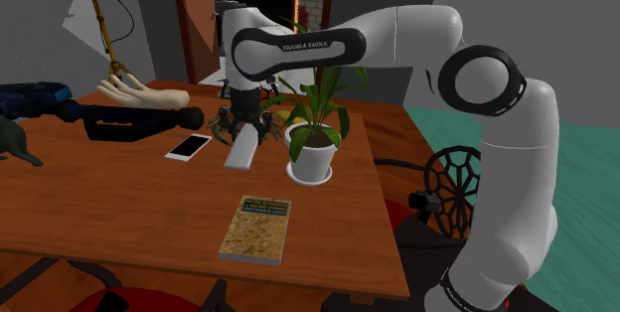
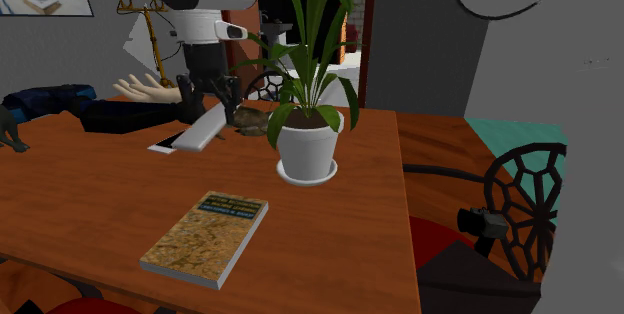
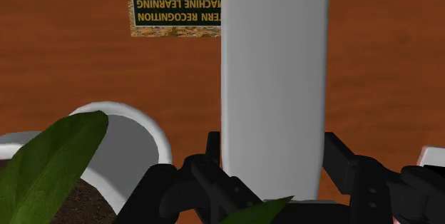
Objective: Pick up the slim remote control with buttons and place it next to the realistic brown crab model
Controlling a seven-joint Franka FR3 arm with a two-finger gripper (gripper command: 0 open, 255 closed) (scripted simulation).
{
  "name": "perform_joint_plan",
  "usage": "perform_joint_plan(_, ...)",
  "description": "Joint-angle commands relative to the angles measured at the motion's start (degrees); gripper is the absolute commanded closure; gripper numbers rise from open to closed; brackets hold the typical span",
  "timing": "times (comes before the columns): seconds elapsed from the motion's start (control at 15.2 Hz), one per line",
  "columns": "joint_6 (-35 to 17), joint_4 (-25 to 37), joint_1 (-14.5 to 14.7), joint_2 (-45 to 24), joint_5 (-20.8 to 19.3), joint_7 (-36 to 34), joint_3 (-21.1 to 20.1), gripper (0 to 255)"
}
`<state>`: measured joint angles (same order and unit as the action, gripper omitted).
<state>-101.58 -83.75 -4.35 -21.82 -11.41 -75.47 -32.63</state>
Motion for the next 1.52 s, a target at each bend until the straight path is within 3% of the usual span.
perform_joint_plan(0.0, 3.0, 8.8, 2.7, -6.4, -2.9, -0.6, 0.8, 255)
perform_joint_plan(0.26, 12.4, 32.7, 10.1, -20.7, -7.5, 0.7, 3.4, 255)
perform_joint_plan(1.45, -2.4, 15.8, 6.5, -19.4, -7.6, -1.0, 3.6, 255)
